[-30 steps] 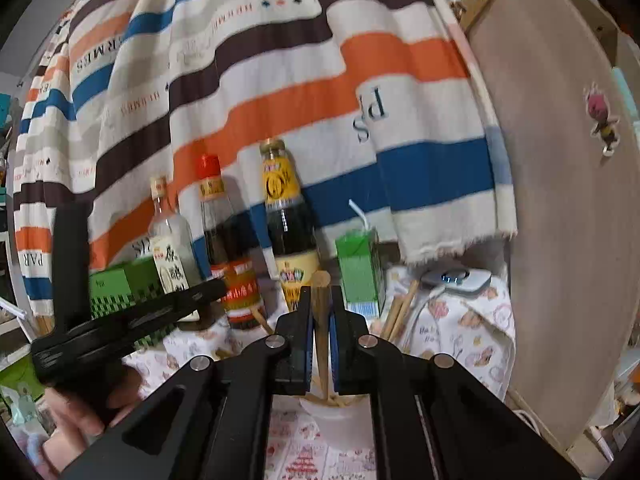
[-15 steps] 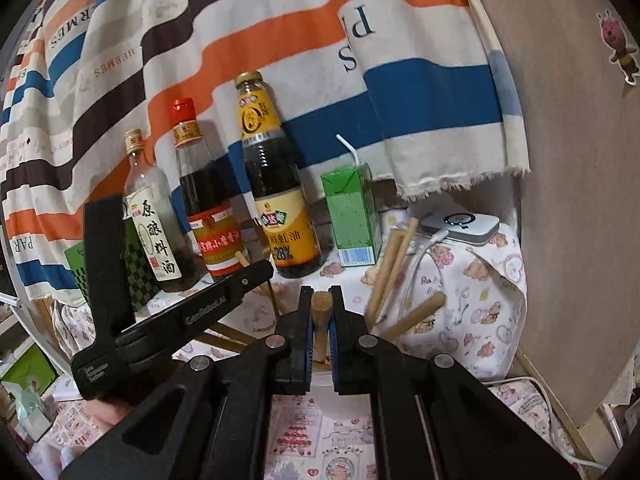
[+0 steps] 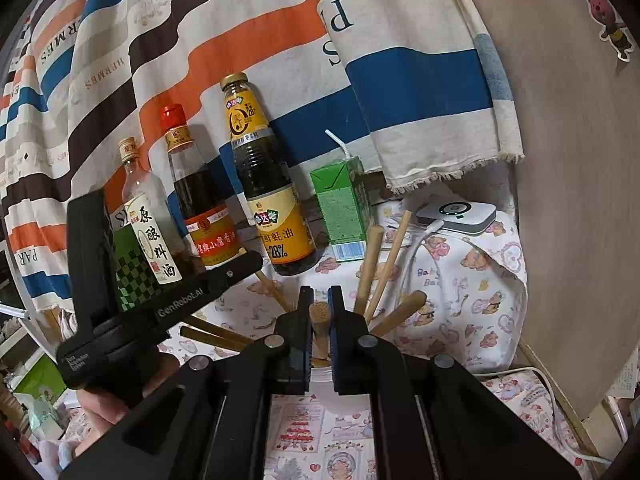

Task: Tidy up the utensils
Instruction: 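Lower the fork and chopstick into the cup and open both tools, then withdraw both open tools from the cup toward the loose chopsticks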

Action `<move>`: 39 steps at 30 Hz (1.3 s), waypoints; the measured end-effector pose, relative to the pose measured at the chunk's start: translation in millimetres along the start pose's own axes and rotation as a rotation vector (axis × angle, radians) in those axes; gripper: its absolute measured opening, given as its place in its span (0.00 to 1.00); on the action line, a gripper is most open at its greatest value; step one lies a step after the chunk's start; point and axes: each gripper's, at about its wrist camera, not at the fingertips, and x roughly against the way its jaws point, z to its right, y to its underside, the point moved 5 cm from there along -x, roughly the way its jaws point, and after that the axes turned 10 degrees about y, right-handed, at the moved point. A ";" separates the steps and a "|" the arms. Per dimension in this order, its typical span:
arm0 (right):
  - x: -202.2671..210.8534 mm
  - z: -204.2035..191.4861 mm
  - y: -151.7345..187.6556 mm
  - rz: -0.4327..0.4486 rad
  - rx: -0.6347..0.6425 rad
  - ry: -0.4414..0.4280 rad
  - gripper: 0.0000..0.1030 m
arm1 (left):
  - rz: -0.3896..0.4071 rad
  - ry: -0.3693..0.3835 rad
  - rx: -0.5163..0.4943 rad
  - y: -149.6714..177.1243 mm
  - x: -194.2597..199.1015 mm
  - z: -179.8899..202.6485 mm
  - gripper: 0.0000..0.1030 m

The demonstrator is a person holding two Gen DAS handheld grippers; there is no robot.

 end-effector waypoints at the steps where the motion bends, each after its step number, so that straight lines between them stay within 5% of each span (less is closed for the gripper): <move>1: -0.2 0.6 0.0 -0.005 -0.003 -0.007 0.08 | 0.004 -0.008 -0.016 -2.1 4.9 2.0 0.15; 4: 0.2 0.7 -0.5 -0.013 -0.009 -0.018 0.14 | 0.034 -0.026 -0.050 -8.9 27.9 5.6 0.38; 6: 4.7 0.6 -2.0 0.003 -0.013 -0.020 0.35 | 0.066 -0.049 -0.070 -12.8 49.6 6.3 0.48; 12: 30.6 -4.6 -9.9 0.088 -0.017 -0.038 0.58 | 0.129 -0.216 -0.146 -12.5 117.2 3.1 0.84; 18: 60.7 -25.6 -7.0 0.147 -0.021 -0.074 0.64 | 0.163 -0.280 -0.140 6.6 181.1 -10.0 0.93; 25: 61.6 -61.3 14.8 0.100 0.052 -0.120 0.67 | 0.176 -0.398 -0.167 30.1 228.8 -12.6 0.99; 31: 47.6 -76.3 34.2 0.038 0.091 -0.116 0.67 | 0.197 -0.476 -0.211 53.1 244.2 -19.2 0.99; 37: 27.6 -81.3 51.1 -0.050 0.084 -0.107 0.70 | 0.128 -0.457 -0.050 83.0 235.4 -56.1 0.99; 39: 20.0 -83.6 57.8 -0.080 0.094 -0.096 0.70 | 0.115 -0.510 -0.059 87.8 231.7 -64.3 0.99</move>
